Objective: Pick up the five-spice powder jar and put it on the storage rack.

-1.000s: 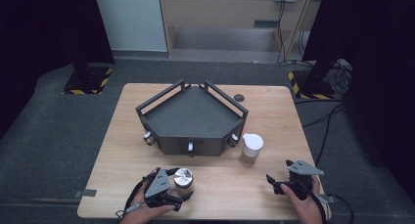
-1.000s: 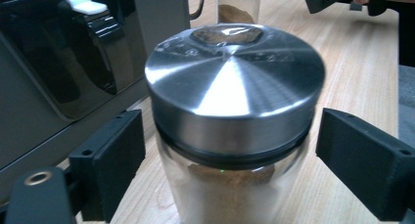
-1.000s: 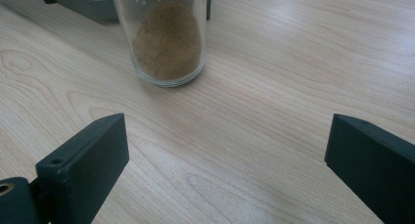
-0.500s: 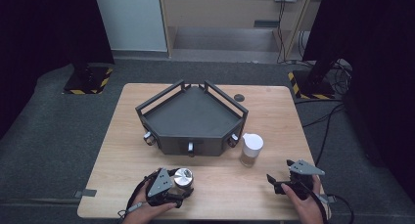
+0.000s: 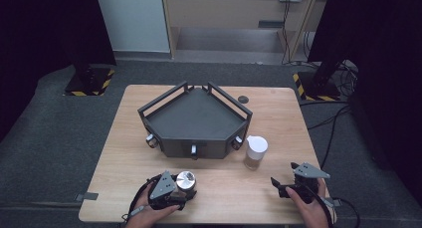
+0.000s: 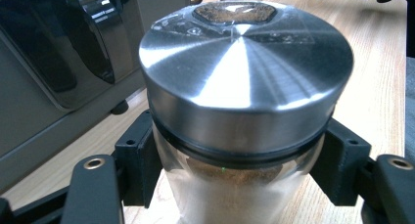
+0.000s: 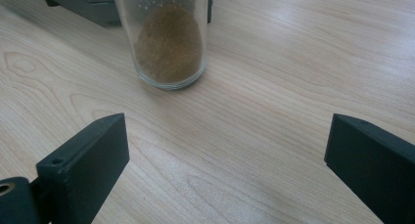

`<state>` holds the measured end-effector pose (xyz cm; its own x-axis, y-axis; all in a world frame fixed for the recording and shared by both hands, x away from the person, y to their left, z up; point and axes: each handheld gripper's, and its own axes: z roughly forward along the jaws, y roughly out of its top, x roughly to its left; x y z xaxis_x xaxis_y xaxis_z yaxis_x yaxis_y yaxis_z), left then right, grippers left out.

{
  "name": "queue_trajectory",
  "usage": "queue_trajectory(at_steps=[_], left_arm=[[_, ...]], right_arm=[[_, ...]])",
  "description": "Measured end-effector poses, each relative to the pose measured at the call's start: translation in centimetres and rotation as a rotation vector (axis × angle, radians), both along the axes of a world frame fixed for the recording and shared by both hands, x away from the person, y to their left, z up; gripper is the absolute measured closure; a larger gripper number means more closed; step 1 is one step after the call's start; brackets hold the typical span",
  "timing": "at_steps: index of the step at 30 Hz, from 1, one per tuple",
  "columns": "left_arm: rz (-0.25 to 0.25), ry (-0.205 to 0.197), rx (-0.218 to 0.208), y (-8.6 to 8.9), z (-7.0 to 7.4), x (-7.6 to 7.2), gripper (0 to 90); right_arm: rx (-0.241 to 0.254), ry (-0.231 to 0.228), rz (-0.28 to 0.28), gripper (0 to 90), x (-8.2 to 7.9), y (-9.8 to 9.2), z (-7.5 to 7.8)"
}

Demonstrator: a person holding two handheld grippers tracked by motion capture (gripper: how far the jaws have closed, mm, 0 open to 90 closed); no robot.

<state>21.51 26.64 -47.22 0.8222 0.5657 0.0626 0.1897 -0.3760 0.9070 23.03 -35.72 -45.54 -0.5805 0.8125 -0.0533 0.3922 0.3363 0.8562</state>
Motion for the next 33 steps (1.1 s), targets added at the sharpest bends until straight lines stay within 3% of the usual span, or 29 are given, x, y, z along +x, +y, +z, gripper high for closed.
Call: queue_trajectory(at_steps=[10, 29, 33], left_arm=[[-0.025, -0.014, 0.002, 0.3, 0.9, -0.4, 29.8], [-0.022, -0.019, 0.020, 1.3, 2.0, -1.4, 29.8], [-0.016, -0.022, 0.002, 1.5, 2.5, -1.8, 29.8]], right_arm=[[0.002, -0.006, 0.001, 3.2, -0.1, 0.0, 0.2], [-0.002, -0.002, 0.010, 3.3, -0.1, 0.3, 0.1], [0.002, -0.001, 0.007, 3.2, -0.1, 0.3, 0.1]])
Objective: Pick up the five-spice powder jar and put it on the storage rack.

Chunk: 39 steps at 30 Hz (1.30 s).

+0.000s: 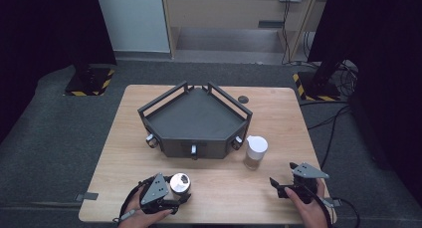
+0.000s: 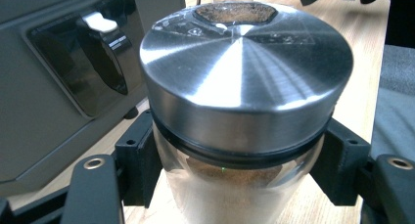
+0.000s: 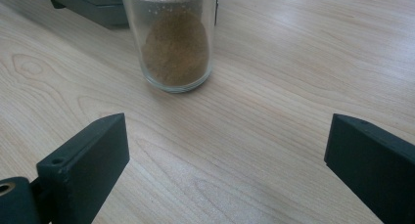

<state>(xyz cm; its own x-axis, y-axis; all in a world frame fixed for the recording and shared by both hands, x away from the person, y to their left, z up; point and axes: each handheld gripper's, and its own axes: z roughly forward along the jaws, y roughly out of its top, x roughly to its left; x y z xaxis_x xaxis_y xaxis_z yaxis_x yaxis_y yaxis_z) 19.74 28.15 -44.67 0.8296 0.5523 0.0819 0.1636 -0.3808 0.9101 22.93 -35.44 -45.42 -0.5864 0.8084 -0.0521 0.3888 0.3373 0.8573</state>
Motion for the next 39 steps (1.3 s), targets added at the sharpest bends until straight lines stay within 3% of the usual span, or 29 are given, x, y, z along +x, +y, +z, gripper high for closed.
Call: queue_trajectory(at_steps=[5, 17, 24, 32, 39], left_arm=[[-0.016, -0.003, 0.005, -0.2, 0.8, -0.2, 29.8], [-0.066, -0.004, 0.010, -0.6, 2.5, 1.2, 29.7], [-0.088, -0.001, -0.014, -0.1, 3.3, 2.1, 29.7], [-0.102, -0.013, 0.019, 0.2, 5.4, 3.2, 29.7], [-0.131, -0.020, 0.021, 0.4, 6.9, 4.1, 29.7]], right_arm=[[0.000, 0.000, 0.004, 3.3, 0.0, 0.0, 0.1], [0.006, -0.005, 0.001, 3.2, -0.1, -0.3, 0.3], [0.011, -0.003, -0.003, 3.2, -0.1, -0.4, 0.3], [0.011, -0.001, -0.002, 3.2, 0.0, -0.5, 0.3], [0.012, -0.004, -0.005, 3.2, -0.1, -0.6, 0.4]])
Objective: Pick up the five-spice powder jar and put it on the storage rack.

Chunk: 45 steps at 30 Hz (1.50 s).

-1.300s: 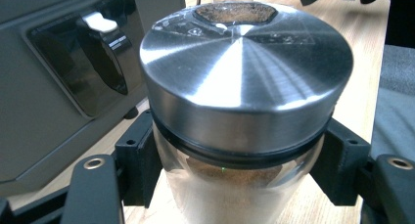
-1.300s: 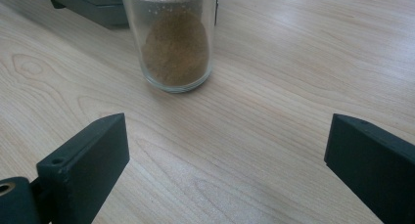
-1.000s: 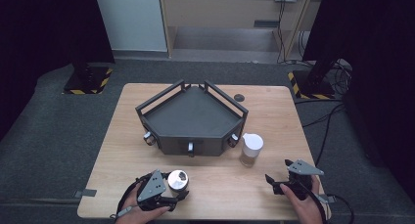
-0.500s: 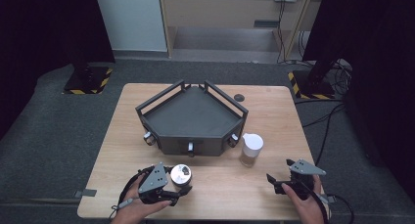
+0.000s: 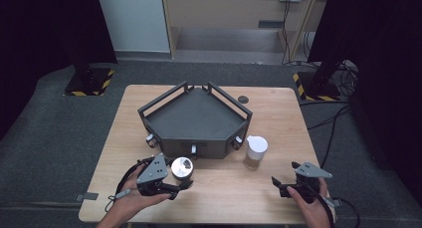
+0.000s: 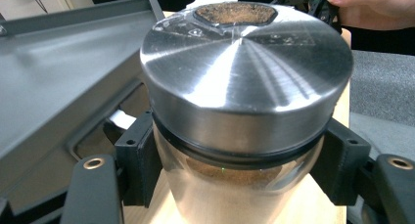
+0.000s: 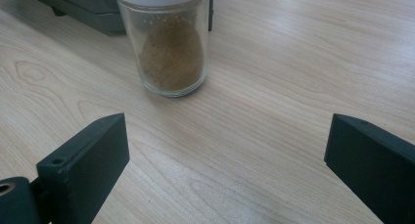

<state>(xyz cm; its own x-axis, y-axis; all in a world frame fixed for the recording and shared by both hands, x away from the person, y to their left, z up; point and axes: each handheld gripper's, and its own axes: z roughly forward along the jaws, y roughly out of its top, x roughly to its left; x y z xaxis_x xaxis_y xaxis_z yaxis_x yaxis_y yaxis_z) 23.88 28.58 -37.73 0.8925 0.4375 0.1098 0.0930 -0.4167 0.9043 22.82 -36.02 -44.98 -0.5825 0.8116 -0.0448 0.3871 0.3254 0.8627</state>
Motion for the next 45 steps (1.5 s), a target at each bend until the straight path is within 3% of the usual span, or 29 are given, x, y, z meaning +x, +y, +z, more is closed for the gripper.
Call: queue_trajectory(at_steps=[19, 23, 40, 45], left_arm=[[-0.009, -0.048, 0.049, -0.5, 4.8, 2.6, 29.8], [-0.011, -0.056, 0.042, -0.5, 5.7, 3.4, 29.7], [0.036, -0.064, -0.010, -0.4, 6.3, 6.0, 29.8], [0.051, -0.068, -0.003, -0.5, 6.9, 6.9, 29.8]], right_arm=[[-0.005, 0.014, 0.007, 3.3, 0.2, 0.1, -0.2], [-0.008, 0.018, 0.009, 3.4, 0.2, 0.1, -0.2], [-0.003, 0.022, -0.004, 3.4, 0.2, -0.3, -0.2], [-0.003, 0.024, -0.006, 3.4, 0.2, -0.4, -0.3]])
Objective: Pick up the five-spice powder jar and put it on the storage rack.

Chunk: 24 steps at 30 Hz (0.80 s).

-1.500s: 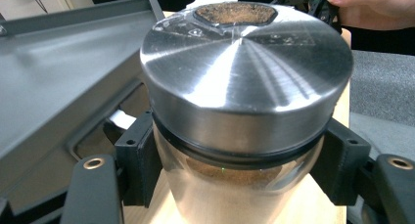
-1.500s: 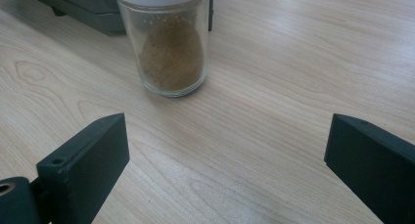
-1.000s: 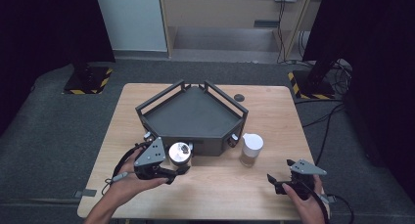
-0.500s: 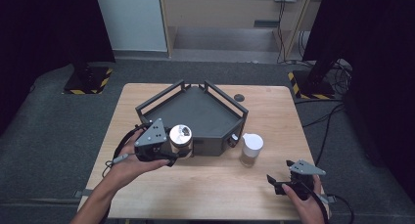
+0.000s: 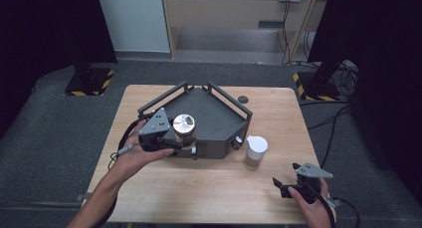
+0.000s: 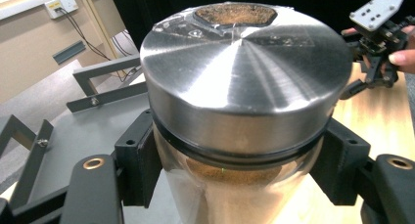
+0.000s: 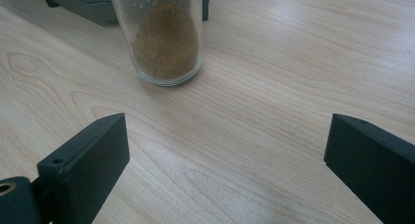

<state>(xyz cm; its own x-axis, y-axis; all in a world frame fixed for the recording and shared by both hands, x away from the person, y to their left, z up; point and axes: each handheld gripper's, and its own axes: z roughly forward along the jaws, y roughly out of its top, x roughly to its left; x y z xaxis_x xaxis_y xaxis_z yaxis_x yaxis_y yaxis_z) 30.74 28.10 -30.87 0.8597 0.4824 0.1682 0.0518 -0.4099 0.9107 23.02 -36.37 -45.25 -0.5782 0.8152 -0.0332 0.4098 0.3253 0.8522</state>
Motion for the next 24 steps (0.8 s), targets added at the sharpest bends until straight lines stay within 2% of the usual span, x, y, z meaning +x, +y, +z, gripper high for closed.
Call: queue_trajectory(at_steps=[8, 24], left_arm=[[0.027, 0.010, -0.009, 0.4, 0.1, 1.7, 29.8], [0.092, 0.036, -0.037, 0.7, -1.6, 4.5, 29.8]], right_arm=[[-0.002, 0.003, -0.004, 3.4, 0.0, -0.1, -0.1], [-0.008, 0.012, -0.009, 3.4, 0.1, -0.3, -0.2]])
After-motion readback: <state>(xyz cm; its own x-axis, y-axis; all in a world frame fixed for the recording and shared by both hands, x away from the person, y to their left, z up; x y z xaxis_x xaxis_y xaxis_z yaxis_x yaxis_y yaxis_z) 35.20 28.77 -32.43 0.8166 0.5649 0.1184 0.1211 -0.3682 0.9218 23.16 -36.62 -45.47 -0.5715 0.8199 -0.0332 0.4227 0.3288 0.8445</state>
